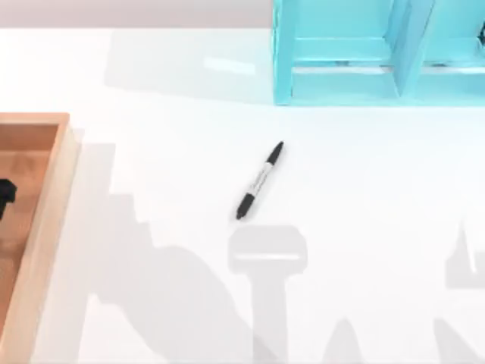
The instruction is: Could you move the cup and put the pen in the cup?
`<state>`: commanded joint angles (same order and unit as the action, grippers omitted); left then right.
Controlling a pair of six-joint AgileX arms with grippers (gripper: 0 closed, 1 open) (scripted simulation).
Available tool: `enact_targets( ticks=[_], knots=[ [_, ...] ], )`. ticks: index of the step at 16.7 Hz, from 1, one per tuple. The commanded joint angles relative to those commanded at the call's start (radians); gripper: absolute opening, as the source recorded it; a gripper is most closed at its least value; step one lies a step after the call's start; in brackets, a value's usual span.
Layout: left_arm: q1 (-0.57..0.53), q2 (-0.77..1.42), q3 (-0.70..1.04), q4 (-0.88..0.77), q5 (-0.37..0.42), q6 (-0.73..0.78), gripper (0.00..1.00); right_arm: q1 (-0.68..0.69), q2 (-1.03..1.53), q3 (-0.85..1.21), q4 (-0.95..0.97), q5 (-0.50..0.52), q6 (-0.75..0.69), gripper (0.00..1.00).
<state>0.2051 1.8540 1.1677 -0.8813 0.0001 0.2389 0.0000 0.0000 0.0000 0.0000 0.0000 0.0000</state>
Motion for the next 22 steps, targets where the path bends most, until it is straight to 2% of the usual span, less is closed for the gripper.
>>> enact_targets(
  ticks=[8,18,22],
  knots=[
    [0.000,0.000,0.000,0.000,0.000,0.000,0.02,0.000,0.000,0.000,0.000,0.000,0.000,1.00],
    [-0.001,-0.001,0.002,-0.002,0.000,0.000,0.00,0.000,0.000,0.000,0.000,0.000,0.000,1.00],
    [0.014,-0.005,0.074,-0.079,0.009,-0.017,0.00,0.000,0.000,0.000,0.000,0.000,0.000,1.00]
  ],
)
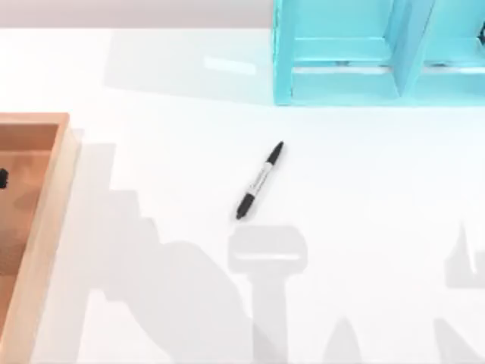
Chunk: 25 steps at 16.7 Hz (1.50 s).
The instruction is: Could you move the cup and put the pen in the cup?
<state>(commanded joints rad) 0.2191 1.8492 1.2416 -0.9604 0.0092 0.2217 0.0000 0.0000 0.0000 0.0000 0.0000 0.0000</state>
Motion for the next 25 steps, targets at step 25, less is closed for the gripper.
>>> enact_targets(
  ticks=[25],
  knots=[
    [-0.662,0.008,0.348,-0.325,-0.057,-0.637,0.00,0.000,0.000,0.000,0.000,0.000,0.000,1.00]
  ],
)
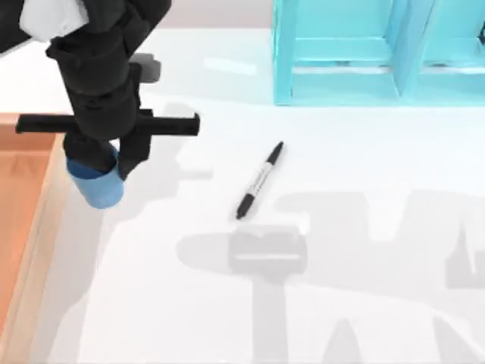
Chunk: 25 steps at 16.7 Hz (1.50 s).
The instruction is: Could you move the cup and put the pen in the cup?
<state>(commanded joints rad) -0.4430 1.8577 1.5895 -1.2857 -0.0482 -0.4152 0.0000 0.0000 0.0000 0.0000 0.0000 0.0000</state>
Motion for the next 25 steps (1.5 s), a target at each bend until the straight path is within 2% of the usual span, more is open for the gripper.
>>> enact_targets(
  ticks=[3,5,9,15,19,25],
  knots=[
    [-0.109,0.048,-0.045,0.110,-0.024,-0.110,0.00,0.000,0.000,0.000,0.000,0.000,0.000,1.00],
    [-0.133,0.069,-0.064,0.133,-0.038,-0.134,0.00,0.000,0.000,0.000,0.000,0.000,0.000,1.00],
    [-0.128,0.069,-0.066,0.135,-0.034,-0.132,0.00,0.000,0.000,0.000,0.000,0.000,0.000,1.00],
    [-0.112,0.096,-0.191,0.291,-0.037,-0.112,0.00,0.000,0.000,0.000,0.000,0.000,0.000,1.00],
    [-0.110,0.099,-0.203,0.304,-0.037,-0.110,0.00,0.000,0.000,0.000,0.000,0.000,0.000,1.00],
    [-0.110,0.099,-0.203,0.304,-0.037,-0.110,0.45,0.000,0.000,0.000,0.000,0.000,0.000,1.00]
  ],
)
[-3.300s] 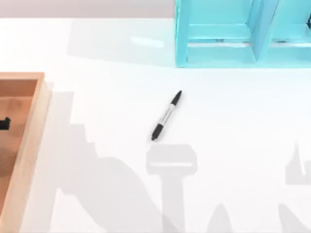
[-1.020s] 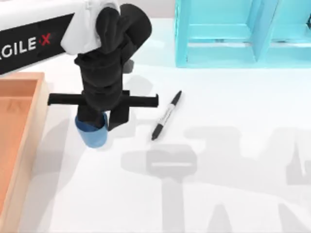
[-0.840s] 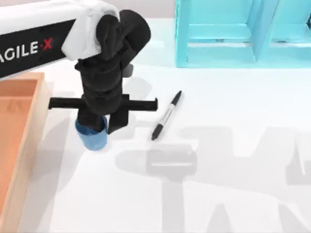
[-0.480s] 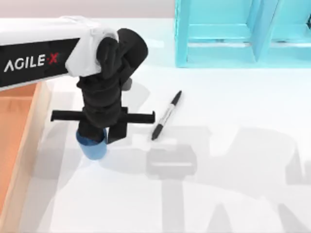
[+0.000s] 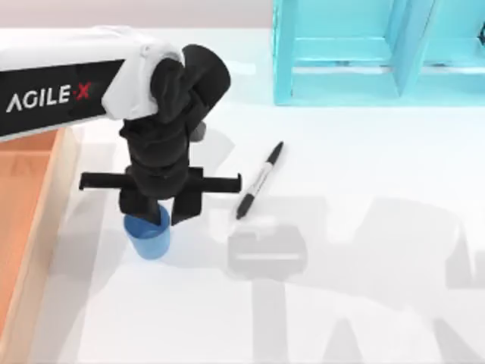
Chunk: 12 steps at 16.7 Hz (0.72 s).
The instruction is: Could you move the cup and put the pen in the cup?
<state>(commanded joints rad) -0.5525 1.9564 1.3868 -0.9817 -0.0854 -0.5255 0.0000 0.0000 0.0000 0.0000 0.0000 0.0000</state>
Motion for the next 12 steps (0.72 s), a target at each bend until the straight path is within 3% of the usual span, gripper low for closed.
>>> enact_targets(
  ticks=[7,12],
  knots=[
    [0.000,0.000,0.000,0.000,0.000,0.000,0.98,0.000,0.000,0.000,0.000,0.000,0.000,1.00],
    [0.000,0.000,0.000,0.000,0.000,0.000,1.00,0.000,0.000,0.000,0.000,0.000,0.000,1.00]
  ],
)
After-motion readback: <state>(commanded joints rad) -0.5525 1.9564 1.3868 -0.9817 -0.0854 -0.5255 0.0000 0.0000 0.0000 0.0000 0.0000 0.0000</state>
